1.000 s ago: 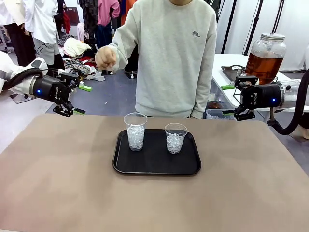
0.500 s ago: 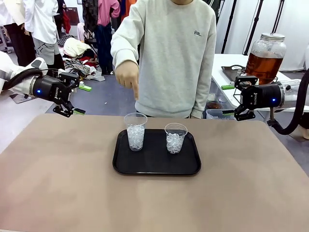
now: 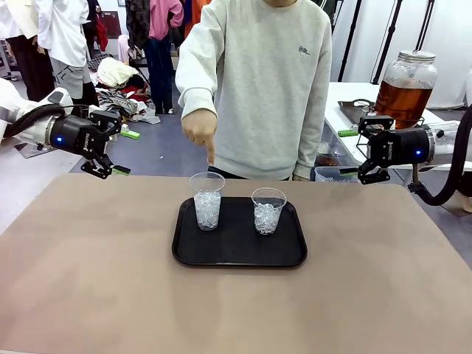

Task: Pour the drink into the iced cup.
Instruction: Pick up the iced cup indicated by the human and present it to them.

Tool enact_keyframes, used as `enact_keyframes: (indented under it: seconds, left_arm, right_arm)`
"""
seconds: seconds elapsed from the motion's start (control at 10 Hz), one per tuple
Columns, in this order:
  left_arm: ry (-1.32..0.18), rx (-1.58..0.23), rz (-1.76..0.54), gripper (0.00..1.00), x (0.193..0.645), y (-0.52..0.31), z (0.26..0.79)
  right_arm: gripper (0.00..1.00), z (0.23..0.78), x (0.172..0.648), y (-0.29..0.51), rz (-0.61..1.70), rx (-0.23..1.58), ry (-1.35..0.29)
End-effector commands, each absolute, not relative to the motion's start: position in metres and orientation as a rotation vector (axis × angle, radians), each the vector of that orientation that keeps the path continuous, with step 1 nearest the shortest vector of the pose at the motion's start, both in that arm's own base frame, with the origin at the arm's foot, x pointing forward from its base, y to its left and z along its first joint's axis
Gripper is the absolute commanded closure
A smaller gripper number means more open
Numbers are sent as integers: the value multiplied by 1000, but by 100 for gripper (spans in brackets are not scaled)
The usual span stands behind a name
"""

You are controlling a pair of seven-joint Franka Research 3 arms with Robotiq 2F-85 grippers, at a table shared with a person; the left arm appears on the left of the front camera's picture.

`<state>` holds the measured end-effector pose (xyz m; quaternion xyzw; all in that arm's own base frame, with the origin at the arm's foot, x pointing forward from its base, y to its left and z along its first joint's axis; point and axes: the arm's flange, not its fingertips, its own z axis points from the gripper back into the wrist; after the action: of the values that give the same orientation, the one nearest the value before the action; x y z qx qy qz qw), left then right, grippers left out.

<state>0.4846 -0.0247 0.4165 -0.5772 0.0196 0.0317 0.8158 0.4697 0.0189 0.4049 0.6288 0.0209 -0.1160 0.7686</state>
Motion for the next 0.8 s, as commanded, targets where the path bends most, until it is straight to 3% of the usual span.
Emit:
enact_keyframes:
  seconds: [0.0, 0.7]
  left_arm:
    - [42, -1231, 67, 0, 484, -24, 417]
    - [42, -1231, 67, 0, 484, -24, 417]
  right_arm:
    - [0, 405, 469, 19, -256, 1364, 41]
    - [0, 405, 469, 19, -256, 1364, 41]
